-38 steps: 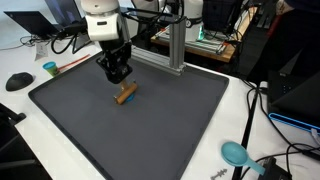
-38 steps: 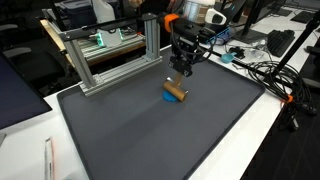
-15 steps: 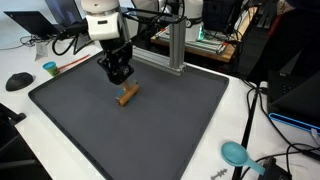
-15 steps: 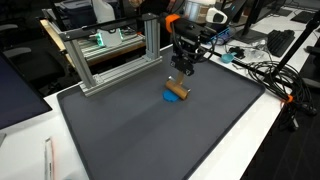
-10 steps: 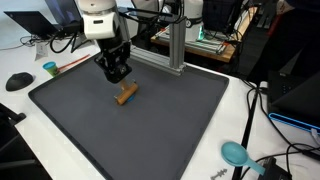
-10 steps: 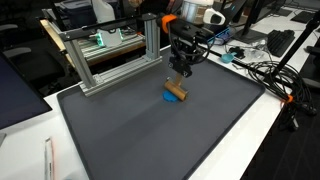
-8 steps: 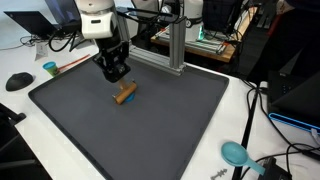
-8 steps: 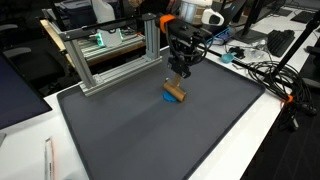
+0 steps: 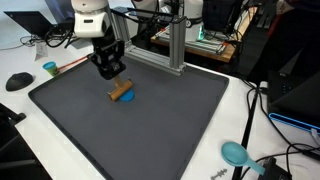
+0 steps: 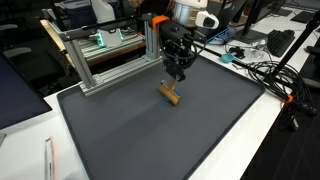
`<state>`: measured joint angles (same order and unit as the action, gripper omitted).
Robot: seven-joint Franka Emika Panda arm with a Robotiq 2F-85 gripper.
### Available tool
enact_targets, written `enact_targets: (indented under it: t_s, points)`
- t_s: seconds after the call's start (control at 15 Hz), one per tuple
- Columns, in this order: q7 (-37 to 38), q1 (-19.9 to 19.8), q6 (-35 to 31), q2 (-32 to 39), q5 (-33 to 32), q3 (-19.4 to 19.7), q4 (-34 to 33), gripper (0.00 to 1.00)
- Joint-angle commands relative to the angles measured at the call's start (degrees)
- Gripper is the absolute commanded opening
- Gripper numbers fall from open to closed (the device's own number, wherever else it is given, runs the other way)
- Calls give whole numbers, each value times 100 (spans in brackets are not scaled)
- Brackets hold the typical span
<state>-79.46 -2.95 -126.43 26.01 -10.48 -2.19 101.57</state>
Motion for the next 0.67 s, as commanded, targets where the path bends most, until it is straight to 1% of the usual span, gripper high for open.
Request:
enact_targets:
  t_s: [0.0,0.4,0.47,0.6]
  points:
    - [146,-21,-122,248,-160,78,118,22]
    - [174,-20,-107,228,-231,105,105,22]
    - [-157,-174,-90,100,173,-90,129,22]
    - [-309,-287,-155,-155,489,-196,181,22]
